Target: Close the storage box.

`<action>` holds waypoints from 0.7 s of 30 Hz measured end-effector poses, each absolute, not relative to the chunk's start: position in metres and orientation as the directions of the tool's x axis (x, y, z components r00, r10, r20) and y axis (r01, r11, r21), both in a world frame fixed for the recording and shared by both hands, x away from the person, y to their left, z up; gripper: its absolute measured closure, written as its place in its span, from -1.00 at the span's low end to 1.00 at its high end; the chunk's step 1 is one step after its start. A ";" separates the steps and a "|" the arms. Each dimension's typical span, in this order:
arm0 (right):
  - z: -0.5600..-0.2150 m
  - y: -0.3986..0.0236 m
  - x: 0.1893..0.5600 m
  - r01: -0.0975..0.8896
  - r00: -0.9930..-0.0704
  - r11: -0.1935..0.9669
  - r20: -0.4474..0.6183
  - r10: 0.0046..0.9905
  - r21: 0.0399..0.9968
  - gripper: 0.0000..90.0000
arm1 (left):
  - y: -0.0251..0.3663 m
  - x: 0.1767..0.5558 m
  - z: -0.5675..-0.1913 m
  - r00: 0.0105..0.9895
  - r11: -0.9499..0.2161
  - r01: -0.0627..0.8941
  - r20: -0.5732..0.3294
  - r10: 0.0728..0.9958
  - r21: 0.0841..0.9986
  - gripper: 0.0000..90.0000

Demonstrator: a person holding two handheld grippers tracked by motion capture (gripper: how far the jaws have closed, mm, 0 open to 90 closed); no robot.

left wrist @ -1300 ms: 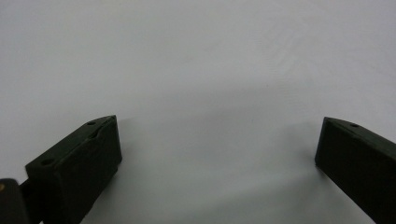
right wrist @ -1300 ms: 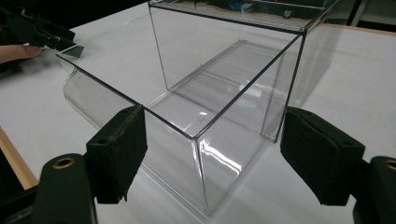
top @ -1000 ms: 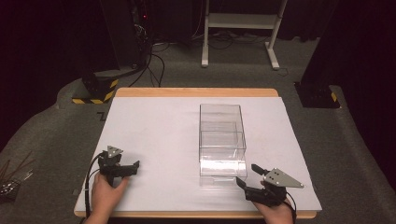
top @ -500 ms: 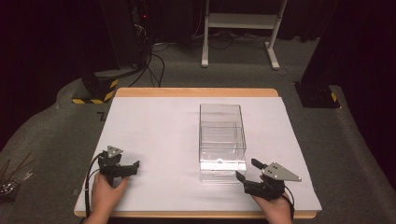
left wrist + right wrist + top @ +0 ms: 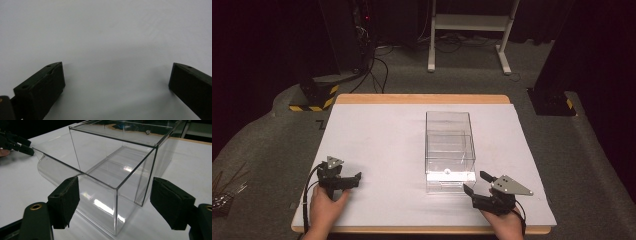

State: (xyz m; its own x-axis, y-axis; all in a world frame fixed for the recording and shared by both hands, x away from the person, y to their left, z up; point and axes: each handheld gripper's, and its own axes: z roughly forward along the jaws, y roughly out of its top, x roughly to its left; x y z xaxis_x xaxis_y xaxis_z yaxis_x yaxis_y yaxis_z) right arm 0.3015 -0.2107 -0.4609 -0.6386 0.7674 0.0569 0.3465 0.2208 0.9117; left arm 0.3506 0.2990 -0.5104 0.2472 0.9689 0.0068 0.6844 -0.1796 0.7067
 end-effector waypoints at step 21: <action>-0.467 -0.205 0.314 0.384 -0.624 0.243 0.056 0.779 0.891 -0.50 | 0.299 0.351 -0.510 0.247 -0.180 0.684 0.007 0.969 0.707 -0.99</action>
